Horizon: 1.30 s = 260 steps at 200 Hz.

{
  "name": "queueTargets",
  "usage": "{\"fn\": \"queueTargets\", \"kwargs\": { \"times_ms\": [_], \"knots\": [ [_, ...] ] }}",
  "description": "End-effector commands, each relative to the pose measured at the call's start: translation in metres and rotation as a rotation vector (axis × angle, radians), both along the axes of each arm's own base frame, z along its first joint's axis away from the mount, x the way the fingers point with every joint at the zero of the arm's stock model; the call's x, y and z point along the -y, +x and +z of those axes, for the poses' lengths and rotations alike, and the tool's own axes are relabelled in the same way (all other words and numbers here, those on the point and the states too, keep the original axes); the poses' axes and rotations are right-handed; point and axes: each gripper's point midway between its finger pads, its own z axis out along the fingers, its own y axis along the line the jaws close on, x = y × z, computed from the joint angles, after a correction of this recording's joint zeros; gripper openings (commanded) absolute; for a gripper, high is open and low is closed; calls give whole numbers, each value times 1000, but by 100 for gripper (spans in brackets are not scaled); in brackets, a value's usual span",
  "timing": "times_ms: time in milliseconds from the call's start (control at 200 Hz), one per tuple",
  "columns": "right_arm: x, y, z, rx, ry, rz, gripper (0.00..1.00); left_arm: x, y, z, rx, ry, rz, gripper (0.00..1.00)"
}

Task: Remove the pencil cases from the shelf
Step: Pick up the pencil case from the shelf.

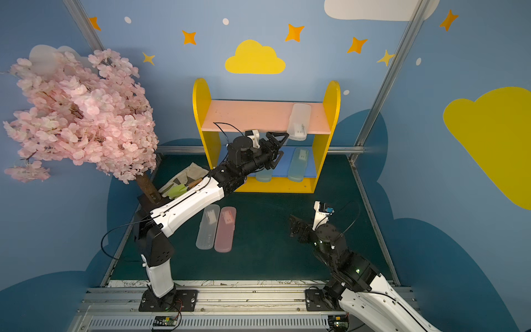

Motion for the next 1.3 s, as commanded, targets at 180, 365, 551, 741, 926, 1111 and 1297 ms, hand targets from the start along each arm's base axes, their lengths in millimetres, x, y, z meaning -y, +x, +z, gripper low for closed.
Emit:
{"fn": "queueTargets", "kwargs": {
  "times_ms": [180,365,551,741,926,1111,1297],
  "knots": [
    [9,0,0,14,-14,-32,99,15,13,20,35,-17,2,84],
    [14,-1,3,27,-8,-47,99,29,20,22,34,-12,-32,78],
    [19,-3,7,42,-2,-58,98,39,27,19,26,-17,-45,70],
    [22,-5,8,47,7,-65,99,42,31,17,32,-14,-42,60],
    [23,-6,8,46,12,-65,99,41,34,17,39,-10,-29,49],
    [24,-7,10,48,22,-66,99,40,34,19,51,-9,-27,35],
    [25,-8,12,52,33,-70,99,38,35,22,56,-14,-31,28]
  ]
}}
